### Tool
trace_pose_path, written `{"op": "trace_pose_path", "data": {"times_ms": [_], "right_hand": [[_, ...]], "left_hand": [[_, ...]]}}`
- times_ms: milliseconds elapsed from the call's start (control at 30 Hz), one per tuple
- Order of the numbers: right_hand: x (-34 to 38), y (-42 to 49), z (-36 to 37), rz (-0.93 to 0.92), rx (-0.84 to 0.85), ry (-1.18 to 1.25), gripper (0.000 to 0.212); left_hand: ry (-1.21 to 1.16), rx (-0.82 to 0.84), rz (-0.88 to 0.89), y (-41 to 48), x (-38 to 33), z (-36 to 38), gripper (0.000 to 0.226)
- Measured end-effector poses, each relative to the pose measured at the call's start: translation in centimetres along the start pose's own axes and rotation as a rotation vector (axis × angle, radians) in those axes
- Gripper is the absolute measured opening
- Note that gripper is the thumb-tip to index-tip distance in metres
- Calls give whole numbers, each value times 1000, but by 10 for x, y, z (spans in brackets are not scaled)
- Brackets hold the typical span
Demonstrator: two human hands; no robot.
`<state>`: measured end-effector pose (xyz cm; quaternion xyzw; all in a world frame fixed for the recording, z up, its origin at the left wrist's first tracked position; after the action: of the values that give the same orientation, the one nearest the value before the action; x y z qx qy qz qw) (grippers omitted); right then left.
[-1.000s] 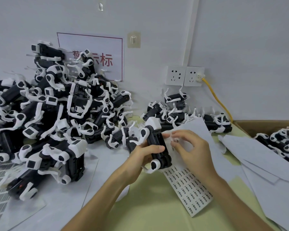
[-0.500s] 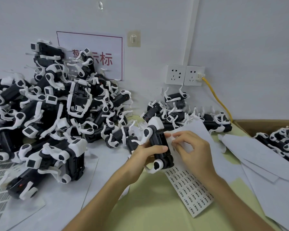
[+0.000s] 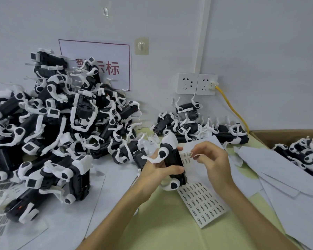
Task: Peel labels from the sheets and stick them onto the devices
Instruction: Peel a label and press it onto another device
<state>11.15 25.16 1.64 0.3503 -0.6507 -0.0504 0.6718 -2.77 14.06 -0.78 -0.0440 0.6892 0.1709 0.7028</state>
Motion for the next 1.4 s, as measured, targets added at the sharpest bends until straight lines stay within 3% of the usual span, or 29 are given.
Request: {"op": "trace_pose_path", "data": {"times_ms": [167,267,500,800,1033,1400], "right_hand": [[-6,0,-3,69,-14,92,34],[-7,0,-2,74,-12,105,32],[-7,1,-3,86,-28,65,20],[-10,0,2,90,-8,44,31],[-13,0,-1,163,-45,72,6],[-10,0,-1,108,-59,-19,24]], "left_hand": [[57,-16,70,-3,-9,-1,57],[83,30,52,-5,-11,2,45],[48,64,24,-7,-13,6,40],[33,56,2,-8,-13,7,41],[102,53,-1,-7,-8,6,37],[253,73,60,-5,-3,11,33]]}}
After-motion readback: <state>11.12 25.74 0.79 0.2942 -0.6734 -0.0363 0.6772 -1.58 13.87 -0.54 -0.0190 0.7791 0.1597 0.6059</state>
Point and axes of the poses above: each hand's wrist, its own y-axis towards the middle knuckle, its own z-axis out of the palm, x = y × z, the point moved 7 cm from there along y, towards the middle knuckle, and after that the axes turned 1 degree about -x, right-handed, at the moved point
